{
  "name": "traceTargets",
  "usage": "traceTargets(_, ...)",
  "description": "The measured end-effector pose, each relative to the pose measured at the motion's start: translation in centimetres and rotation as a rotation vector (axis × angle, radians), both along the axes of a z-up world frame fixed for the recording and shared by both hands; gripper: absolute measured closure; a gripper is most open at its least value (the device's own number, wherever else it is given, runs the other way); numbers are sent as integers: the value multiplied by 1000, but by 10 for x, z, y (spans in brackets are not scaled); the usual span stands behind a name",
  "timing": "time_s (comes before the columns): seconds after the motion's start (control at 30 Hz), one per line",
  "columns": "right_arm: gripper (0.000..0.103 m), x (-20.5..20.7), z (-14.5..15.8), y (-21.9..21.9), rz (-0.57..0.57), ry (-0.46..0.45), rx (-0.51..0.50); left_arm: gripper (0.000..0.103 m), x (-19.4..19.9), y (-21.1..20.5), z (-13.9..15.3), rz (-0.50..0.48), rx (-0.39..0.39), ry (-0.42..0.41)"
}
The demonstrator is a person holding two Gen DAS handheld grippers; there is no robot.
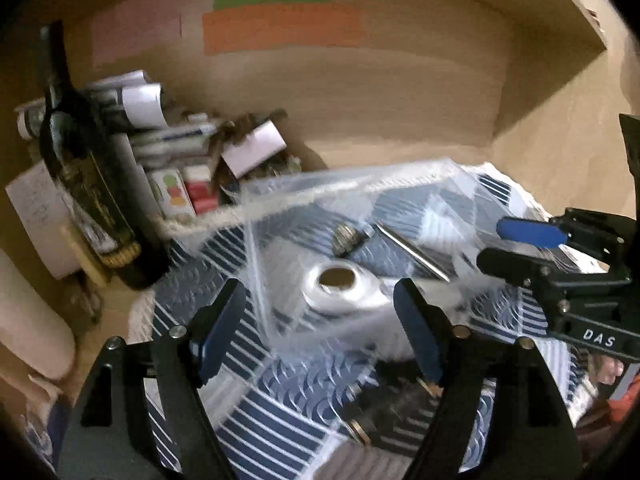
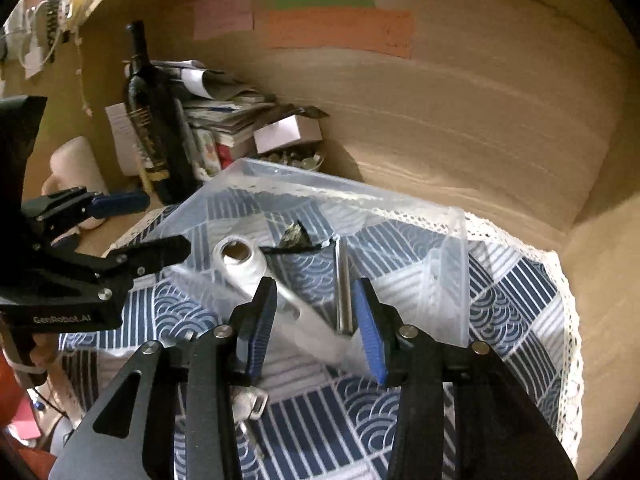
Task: Organize rigid objects
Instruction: 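Lower the black cap into the box with the left tool while the right tool drops the cylinder in, then grasp the black orange-tipped pen with the left tool while the right tool grasps the silver keys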
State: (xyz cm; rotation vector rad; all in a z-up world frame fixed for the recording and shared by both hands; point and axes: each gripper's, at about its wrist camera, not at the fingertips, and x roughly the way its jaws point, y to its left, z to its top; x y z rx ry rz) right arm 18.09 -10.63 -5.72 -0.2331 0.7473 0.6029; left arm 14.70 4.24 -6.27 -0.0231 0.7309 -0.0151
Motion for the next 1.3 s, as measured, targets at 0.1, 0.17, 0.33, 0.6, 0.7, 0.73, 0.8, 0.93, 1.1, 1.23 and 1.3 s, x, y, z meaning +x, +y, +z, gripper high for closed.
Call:
traceTargets(0.1, 66, -11, -5, -4, 5, 15, 6, 27, -9, -8, -10, -23, -3, 23)
traceTargets(0.17, 65, -16, -11, -7, 9, 33, 2, 27, -16, -17, -15, -26, 48, 6)
traceTargets(0.33, 65, -29, -27, -16, 7, 83, -5, 39, -25, -28, -35, -73, 28, 65)
traceTargets(0.6, 60, -38, -49, -25, 29, 161, -27, 61, -29, -48, -68, -169, -9, 179)
traceTargets(0.7, 60, -40, -54, -23, 43, 180, -33, 65, -32, -57, -71, -192, 20, 177)
traceTargets(0.73, 60, -41, -55, -22, 50, 186, -35, 69, -33, -58, -71, -198, 18, 181)
traceTargets(0.8, 60, -42, -58, -19, 66, 194, -36, 74, -39, -58, -71, -204, 21, 185)
traceTargets(0.93, 60, -43, -63, -7, 105, 212, -52, 85, -47, -52, -76, -192, 7, 204)
traceTargets(1.1, 60, -39, -71, 13, 143, 223, -85, 93, -56, -34, -75, -134, -7, 211)
traceTargets(1.23, 59, -39, -76, 27, 156, 182, -131, 93, -54, -30, -75, -132, -9, 218)
traceTargets(1.3, 61, -39, -77, 29, 155, 171, -132, 89, -50, -31, -76, -139, 0, 221)
